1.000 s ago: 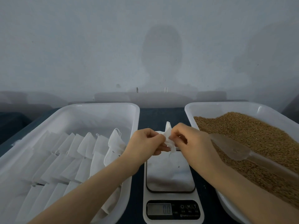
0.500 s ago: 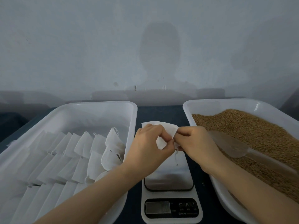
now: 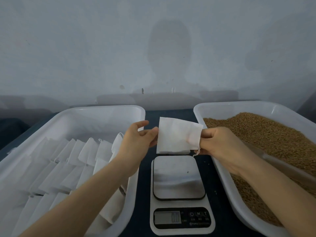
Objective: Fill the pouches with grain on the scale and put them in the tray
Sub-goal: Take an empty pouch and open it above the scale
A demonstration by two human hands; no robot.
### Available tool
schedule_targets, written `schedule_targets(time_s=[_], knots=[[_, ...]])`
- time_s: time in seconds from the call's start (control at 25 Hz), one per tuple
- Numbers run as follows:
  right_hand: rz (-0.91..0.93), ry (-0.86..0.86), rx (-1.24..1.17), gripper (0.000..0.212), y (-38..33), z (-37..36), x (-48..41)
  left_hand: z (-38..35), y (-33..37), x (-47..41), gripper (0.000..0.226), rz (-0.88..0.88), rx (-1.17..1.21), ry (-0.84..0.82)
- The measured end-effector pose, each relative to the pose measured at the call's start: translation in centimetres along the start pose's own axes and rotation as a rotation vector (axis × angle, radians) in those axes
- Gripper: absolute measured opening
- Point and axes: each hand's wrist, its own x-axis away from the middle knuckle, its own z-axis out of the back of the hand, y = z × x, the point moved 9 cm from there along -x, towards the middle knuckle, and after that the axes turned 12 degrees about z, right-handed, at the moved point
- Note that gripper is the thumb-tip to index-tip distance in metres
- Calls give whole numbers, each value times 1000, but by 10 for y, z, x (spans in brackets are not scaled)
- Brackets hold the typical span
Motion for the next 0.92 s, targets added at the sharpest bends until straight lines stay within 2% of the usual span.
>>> schedule_targets(time_s=[0.12,0.2,0.28,0.48,0.56,0.64,0.72,0.8,0.92], knots=[[-6,-21,-75,22,-4,2,0,3,7,-2,32,-84,-51,10],[-16,-46,-139,26,-5,1,2,-4,10,2,30,-127,-58,-43],[-20,-48,-148,20,-6,2,3,-12,11,7,31,-161,-151,-96],[-80,70,-247,22,2,12,1,1,15,5,25,-177,-160,71],[-62,73,-165,20,1,15,1,-3,22,13,46,-274,-314,89],[-44,35,-91,17,-2,11,3,-20,37,33,87,-545,-604,114],[-36,-24,-18,9,-4,3,6,-46,41,52,106,-811,-837,119],[-31,-68,84,8,-4,-3,8,-63,36,57,100,-892,-959,100],[-21,-96,191,21,-8,-4,10,-74,22,50,75,-780,-980,3]])
